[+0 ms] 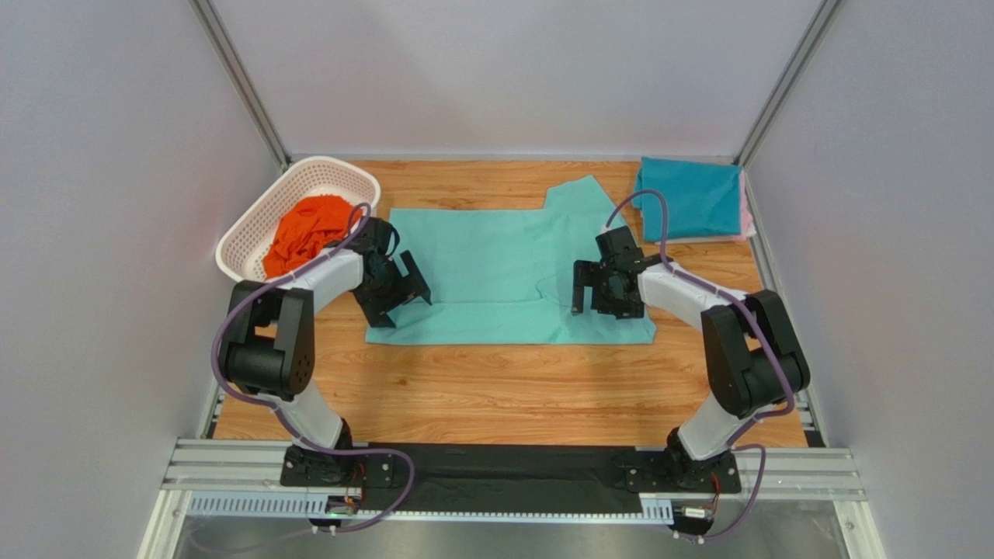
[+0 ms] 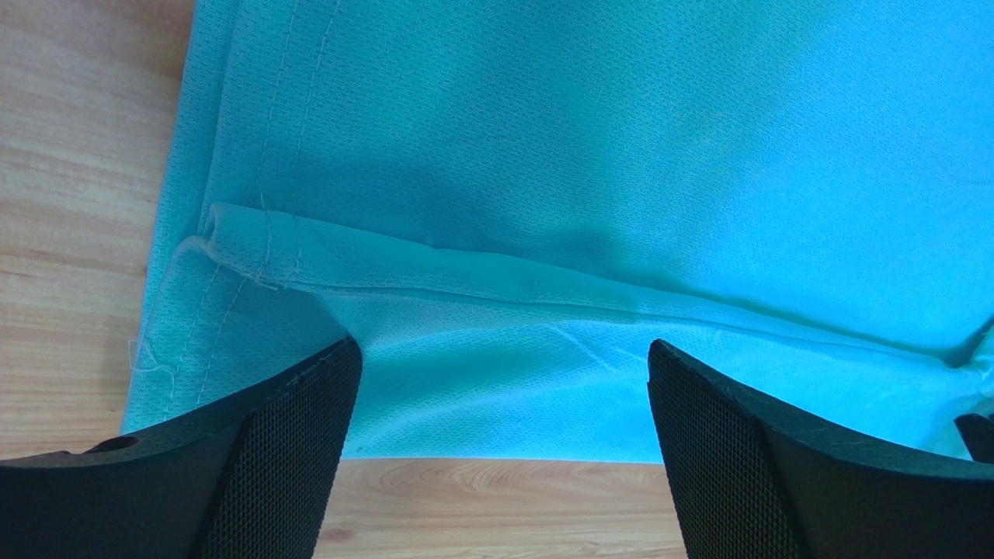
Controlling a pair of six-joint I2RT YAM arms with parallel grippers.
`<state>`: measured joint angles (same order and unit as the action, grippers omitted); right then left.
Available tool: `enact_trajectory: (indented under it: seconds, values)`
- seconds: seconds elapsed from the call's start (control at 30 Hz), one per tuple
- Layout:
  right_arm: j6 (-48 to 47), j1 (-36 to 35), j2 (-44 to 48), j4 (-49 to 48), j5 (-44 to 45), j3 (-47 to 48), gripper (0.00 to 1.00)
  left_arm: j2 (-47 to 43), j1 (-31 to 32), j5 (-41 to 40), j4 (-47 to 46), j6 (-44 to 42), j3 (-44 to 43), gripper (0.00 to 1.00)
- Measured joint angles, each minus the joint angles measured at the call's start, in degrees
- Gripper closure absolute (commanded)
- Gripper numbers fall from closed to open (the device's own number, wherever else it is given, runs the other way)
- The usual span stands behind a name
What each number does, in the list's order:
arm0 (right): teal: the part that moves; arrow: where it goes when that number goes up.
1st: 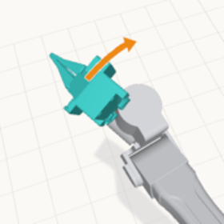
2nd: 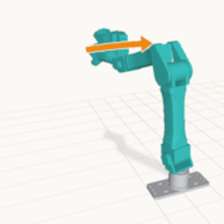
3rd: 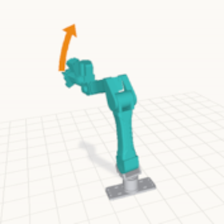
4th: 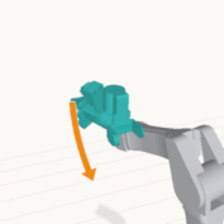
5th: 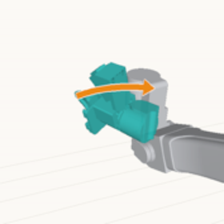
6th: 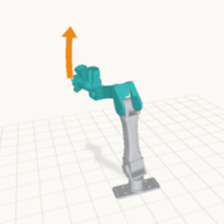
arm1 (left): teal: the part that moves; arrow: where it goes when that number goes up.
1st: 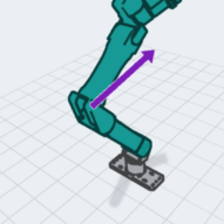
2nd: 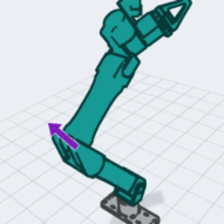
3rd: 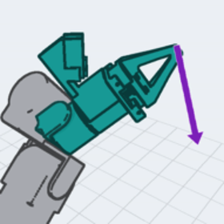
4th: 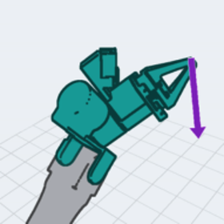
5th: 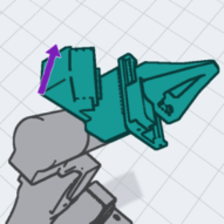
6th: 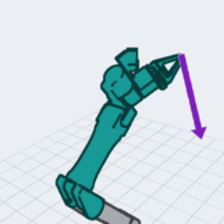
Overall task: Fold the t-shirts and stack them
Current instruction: Fold the tshirt
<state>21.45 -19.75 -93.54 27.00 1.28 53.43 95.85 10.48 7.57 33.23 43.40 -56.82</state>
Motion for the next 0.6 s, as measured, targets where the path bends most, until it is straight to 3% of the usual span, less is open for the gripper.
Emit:
enact_trajectory:
  seconds: [0.3,0.6]
  values:
    - [3.9,0.0,12.2,-0.8,0.0,-12.0,0.00,-9.5,1.7,2.5,-1.7,1.1,10.4,0.00]
    - [11.1,-1.9,30.1,6.1,-1.4,-23.6,0.00,-26.0,4.2,2.7,-1.3,5.8,23.9,0.00]
